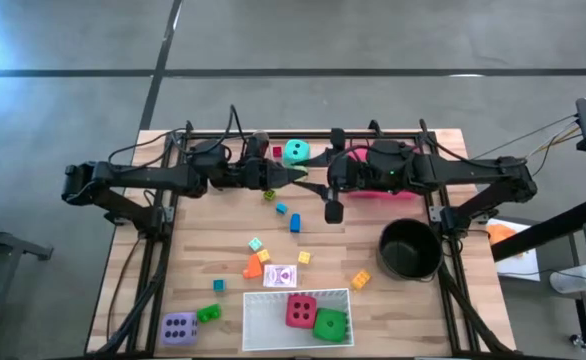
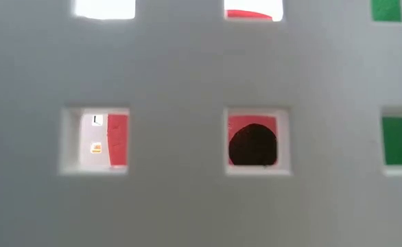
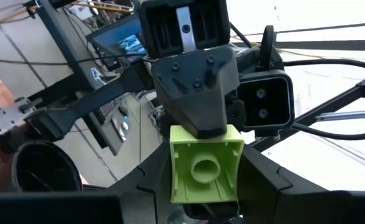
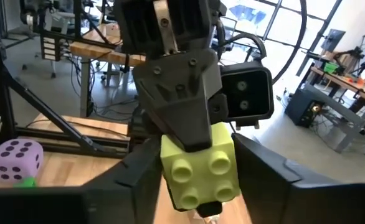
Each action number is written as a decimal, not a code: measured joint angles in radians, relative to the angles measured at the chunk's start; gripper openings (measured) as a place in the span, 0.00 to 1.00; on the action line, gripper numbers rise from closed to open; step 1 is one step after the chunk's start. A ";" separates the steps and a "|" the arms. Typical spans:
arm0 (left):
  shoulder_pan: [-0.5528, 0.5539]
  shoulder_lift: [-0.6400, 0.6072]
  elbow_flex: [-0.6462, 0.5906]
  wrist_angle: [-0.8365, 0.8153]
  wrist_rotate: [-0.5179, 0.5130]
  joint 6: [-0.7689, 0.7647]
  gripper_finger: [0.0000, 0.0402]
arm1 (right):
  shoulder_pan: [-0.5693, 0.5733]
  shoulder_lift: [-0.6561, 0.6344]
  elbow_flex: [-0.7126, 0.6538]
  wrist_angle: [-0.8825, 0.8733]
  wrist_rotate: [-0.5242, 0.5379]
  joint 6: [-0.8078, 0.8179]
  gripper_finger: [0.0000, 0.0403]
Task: Pick & Place Toys
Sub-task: Put the light green game piece into the red bin
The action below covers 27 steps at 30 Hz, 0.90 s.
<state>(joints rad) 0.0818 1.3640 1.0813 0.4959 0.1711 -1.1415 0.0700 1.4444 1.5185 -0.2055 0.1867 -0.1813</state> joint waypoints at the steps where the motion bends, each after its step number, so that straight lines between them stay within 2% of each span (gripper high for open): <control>1: 0.000 0.000 0.000 -0.001 0.000 -0.012 0.33 | 0.000 0.000 0.000 -0.002 -0.002 -0.003 0.38; 3: 0.000 0.000 0.000 -0.002 0.004 -0.027 0.33 | 0.000 -0.001 0.000 -0.001 -0.001 -0.018 0.35; 10: 0.000 0.000 0.000 -0.002 0.002 -0.026 0.33 | 0.002 -0.001 0.000 -0.001 -0.001 -0.031 0.35; 12: 0.000 0.000 0.000 -0.001 0.001 -0.027 0.40 | 0.002 -0.001 0.000 -0.001 -0.001 -0.024 0.34; 15: 0.000 -0.001 0.000 0.005 -0.007 -0.017 0.59 | 0.002 -0.001 -0.001 -0.002 -0.001 0.008 0.33; 17: 0.000 -0.001 0.000 0.006 -0.007 -0.010 0.67 | 0.002 -0.002 -0.001 -0.011 -0.001 0.024 0.33; 19: 0.000 -0.001 0.000 0.005 -0.007 -0.002 0.70 | 0.002 -0.003 -0.001 -0.029 -0.001 0.038 0.33; 27: 0.000 -0.010 0.000 -0.024 0.010 0.073 0.71 | -0.001 -0.038 -0.001 -0.083 -0.008 0.101 0.33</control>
<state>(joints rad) 0.0822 1.3540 1.0813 0.4724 0.1814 -1.0684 0.0692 1.4067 1.5173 -0.2885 0.1782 -0.0806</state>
